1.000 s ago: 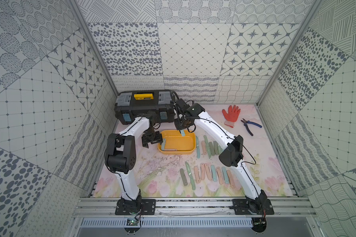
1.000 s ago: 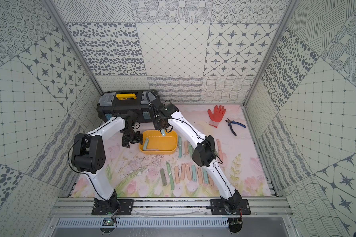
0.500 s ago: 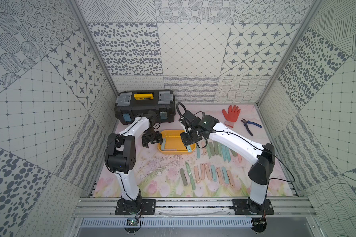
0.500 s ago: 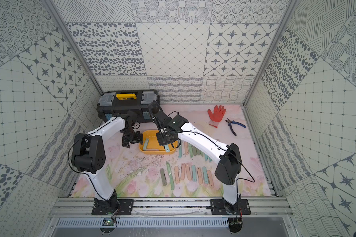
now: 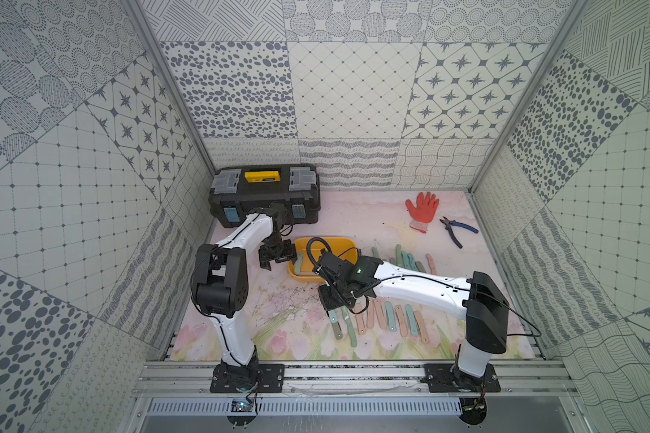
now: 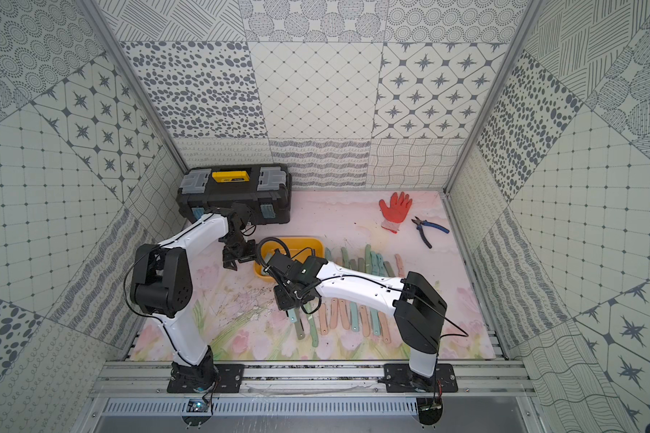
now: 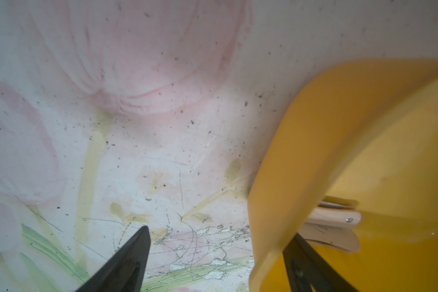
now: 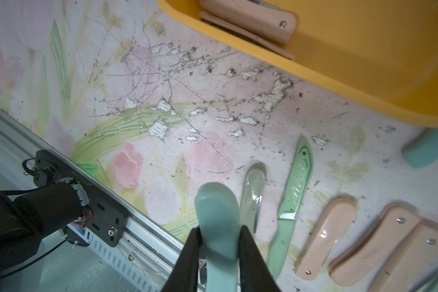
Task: Take the fruit knife out of the storage box
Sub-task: Place the fruit knife at the center of the board.
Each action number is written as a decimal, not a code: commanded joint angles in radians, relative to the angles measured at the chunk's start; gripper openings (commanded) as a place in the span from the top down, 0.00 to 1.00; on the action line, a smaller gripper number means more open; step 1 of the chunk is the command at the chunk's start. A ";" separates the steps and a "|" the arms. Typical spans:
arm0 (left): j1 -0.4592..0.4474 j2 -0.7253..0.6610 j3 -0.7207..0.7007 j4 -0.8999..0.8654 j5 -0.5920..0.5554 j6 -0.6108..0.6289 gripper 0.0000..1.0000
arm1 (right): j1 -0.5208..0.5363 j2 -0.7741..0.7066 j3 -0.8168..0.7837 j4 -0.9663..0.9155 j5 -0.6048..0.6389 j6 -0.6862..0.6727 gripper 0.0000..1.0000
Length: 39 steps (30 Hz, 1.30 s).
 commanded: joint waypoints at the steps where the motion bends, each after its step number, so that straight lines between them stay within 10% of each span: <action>1: -0.006 -0.020 0.008 -0.019 -0.017 -0.002 0.20 | 0.010 0.036 -0.055 0.137 -0.010 0.112 0.79; 25: -0.012 -0.024 0.010 -0.020 -0.014 0.000 0.20 | 0.026 0.235 0.004 0.147 -0.035 0.116 0.78; 39: -0.012 -0.025 0.010 -0.020 -0.017 0.000 0.20 | 0.021 0.198 0.010 0.135 -0.018 0.111 0.60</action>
